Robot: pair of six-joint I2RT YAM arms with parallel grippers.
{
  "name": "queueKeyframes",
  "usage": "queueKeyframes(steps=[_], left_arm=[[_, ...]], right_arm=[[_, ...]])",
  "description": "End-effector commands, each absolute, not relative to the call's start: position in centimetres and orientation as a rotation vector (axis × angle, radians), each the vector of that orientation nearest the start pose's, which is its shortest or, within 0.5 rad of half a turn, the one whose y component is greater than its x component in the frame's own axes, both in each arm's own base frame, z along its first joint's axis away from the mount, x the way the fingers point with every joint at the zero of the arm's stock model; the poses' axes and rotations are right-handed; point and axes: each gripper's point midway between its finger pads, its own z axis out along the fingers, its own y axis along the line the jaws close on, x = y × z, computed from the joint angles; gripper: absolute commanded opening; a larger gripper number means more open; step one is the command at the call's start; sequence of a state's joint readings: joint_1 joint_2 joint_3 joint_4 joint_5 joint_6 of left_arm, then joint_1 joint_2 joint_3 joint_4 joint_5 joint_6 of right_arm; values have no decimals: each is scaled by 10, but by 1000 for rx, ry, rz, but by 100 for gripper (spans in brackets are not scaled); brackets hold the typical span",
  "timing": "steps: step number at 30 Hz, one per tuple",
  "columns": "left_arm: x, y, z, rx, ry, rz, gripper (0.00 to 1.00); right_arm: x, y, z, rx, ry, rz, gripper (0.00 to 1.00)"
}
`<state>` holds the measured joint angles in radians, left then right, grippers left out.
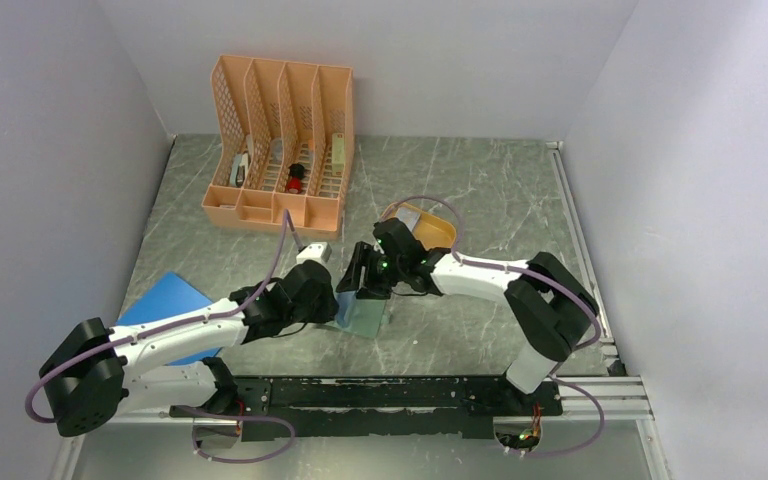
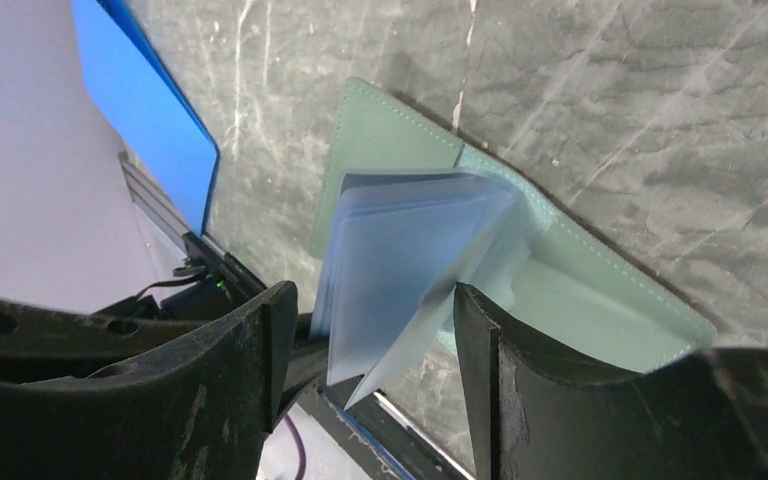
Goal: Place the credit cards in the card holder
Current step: Turn over the card slot in the card holder.
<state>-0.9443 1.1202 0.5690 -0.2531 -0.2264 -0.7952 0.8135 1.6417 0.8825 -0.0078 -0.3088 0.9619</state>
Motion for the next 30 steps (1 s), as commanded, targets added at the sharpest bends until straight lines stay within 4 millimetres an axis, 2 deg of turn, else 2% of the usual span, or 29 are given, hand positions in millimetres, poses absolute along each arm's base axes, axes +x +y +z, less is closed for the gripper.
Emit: queueKeyframes(steps=[1, 8, 14, 21, 30], left_arm=[[194, -248, 90, 90, 2351, -610, 5], [193, -252, 92, 112, 2343, -631, 5], [193, -252, 93, 128, 2354, -617, 6], [193, -249, 94, 128, 2354, -598, 5], [196, -239, 95, 115, 2346, -546, 5]], right_arm=[[218, 354, 61, 49, 2696, 1048, 62], [218, 350, 46, 60, 2729, 994, 56], [212, 344, 34, 49, 2748, 981, 35], [208, 333, 23, 53, 2762, 929, 19], [205, 311, 19, 48, 2768, 809, 19]])
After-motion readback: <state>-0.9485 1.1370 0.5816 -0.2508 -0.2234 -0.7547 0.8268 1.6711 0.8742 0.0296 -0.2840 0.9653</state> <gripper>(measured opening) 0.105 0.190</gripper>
